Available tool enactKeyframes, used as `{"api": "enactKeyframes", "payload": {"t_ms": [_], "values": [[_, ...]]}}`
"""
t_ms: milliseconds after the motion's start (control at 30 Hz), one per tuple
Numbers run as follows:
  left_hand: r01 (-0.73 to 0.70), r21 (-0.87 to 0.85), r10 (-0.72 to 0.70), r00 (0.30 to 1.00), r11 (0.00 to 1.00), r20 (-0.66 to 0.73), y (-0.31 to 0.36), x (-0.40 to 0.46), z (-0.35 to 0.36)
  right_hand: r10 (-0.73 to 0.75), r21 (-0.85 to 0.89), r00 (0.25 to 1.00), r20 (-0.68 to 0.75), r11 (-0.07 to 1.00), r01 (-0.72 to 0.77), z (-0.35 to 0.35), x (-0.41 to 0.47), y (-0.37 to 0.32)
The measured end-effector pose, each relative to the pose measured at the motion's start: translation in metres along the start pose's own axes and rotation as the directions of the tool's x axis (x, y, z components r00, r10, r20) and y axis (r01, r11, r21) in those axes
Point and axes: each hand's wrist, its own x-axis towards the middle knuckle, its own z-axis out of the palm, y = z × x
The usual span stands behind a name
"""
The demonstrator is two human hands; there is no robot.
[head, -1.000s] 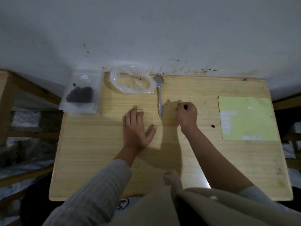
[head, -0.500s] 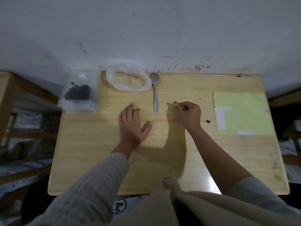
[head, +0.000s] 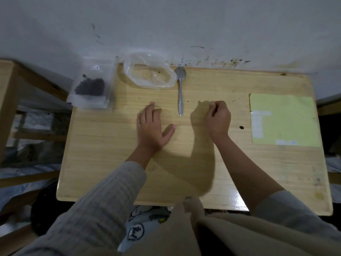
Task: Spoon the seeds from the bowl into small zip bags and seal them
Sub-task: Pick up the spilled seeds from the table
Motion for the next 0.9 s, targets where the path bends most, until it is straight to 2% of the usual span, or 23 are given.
{"api": "enactKeyframes", "payload": {"t_ms": [100, 200, 333, 433, 600, 700, 900], "values": [[0.038, -0.021, -0.037, 0.999, 0.999, 0.028, 0.003, -0.001, 0.0, 0.107, 0.16, 0.994, -0.011, 0.982, -0.103, -0.016, -0.023, 0.008], [0.062, -0.049, -0.061, 0.998, 0.997, 0.033, 0.019, -0.011, 0.0, 0.217, 0.24, 0.976, 0.005, 0.947, -0.212, -0.037, -0.04, 0.034], [-0.141, -0.093, 0.148, 0.987, 0.986, 0.066, 0.058, -0.04, 0.011, 0.324, 0.274, 0.946, 0.015, 0.908, -0.316, -0.063, -0.051, 0.071], [-0.269, -0.134, 0.286, 0.95, 0.954, 0.128, 0.088, -0.057, 0.028, 0.32, 0.282, 0.947, 0.015, 0.908, -0.311, -0.082, -0.051, 0.083], [-0.368, -0.058, 0.372, 0.91, 0.928, 0.184, 0.1, -0.061, 0.039, 0.314, 0.284, 0.948, -0.058, 0.915, -0.285, -0.096, -0.037, 0.086], [-0.364, -0.063, 0.369, 0.911, 0.929, 0.182, 0.1, -0.06, 0.037, 0.284, 0.231, 0.954, -0.096, 0.939, -0.256, -0.097, -0.027, 0.088], [-0.342, -0.08, 0.351, 0.918, 0.936, 0.184, 0.101, -0.06, 0.037, 0.124, -0.096, 0.992, -0.032, 0.987, -0.127, -0.086, -0.018, 0.085]]}}
